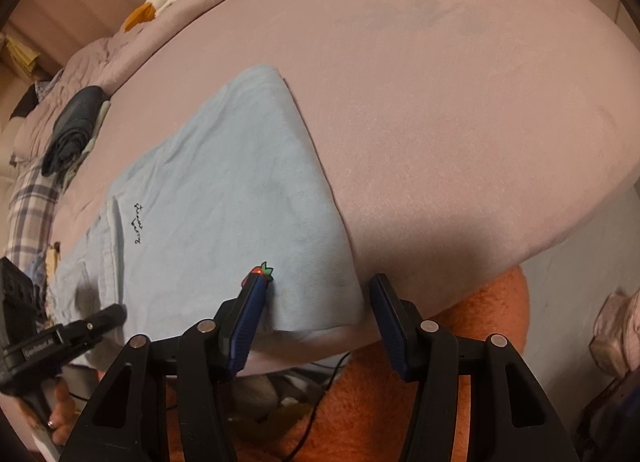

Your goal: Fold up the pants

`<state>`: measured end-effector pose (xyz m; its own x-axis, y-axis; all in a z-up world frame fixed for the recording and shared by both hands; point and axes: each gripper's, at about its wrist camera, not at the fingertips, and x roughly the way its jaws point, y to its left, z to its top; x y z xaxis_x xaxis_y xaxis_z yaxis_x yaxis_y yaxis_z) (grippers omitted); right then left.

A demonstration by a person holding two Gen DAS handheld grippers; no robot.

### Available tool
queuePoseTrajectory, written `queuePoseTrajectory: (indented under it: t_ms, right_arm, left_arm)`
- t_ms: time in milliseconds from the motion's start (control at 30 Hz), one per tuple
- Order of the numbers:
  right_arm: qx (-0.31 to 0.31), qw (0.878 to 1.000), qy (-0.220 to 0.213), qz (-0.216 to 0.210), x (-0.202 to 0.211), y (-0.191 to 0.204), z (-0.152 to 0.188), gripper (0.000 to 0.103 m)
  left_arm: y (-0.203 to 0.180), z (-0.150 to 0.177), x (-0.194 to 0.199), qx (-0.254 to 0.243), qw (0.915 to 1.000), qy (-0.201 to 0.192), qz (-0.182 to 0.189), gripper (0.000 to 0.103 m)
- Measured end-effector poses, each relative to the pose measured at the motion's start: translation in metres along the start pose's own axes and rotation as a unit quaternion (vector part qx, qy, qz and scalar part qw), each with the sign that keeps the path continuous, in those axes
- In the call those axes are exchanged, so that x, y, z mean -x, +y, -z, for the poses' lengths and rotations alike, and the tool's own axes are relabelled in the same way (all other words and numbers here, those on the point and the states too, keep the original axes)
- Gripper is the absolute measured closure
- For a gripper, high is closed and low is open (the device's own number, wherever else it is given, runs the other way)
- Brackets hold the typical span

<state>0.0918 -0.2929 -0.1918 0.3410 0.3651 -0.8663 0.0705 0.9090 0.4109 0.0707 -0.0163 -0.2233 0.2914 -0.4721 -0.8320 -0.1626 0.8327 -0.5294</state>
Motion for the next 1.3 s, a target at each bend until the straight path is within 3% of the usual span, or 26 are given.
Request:
queuePoseTrajectory:
  t_ms: [400,767,867,933,967,1000,1033,1300]
  right_arm:
    - [0.004,1.000,-0.019,0.005,-0.001,-0.001,0.003,0.048]
    - [0.009,0.999,-0.036,0.024,0.005,0.007,0.004,0.048]
    - [0.039,0.996,-0.068,0.038,0.021,0.016,0.005,0.048]
    - [0.057,0.994,-0.086,0.049,0.032,0.025,0.003,0.047]
    - [0.063,0.993,-0.091,0.050,0.037,0.029,0.001,0.042]
    - [0.070,0.991,-0.099,0.048,0.041,0.034,0.000,0.032]
    - [0.079,0.990,-0.112,0.041,0.047,0.040,-0.002,0.029]
    - [0.176,0.973,-0.147,-0.022,0.062,0.110,-0.007,0.025]
  left_arm:
    - [0.007,-0.005,-0.001,0.029,0.9994,0.003,0.021,0.076]
    - [-0.003,-0.003,0.009,-0.011,0.9999,0.002,-0.005,0.073]
    - [0.001,-0.002,0.036,-0.015,0.9986,-0.045,-0.025,0.063]
    - [0.005,-0.001,0.059,-0.011,0.9949,-0.088,-0.047,0.040]
    - [0.007,0.000,0.069,-0.009,0.9927,-0.106,-0.057,0.036]
    - [0.010,0.000,0.077,-0.006,0.9906,-0.121,-0.064,0.034]
    - [0.012,0.001,0.086,-0.004,0.9884,-0.134,-0.071,0.033]
    - [0.039,0.012,0.127,0.036,0.9752,-0.200,-0.087,0.016]
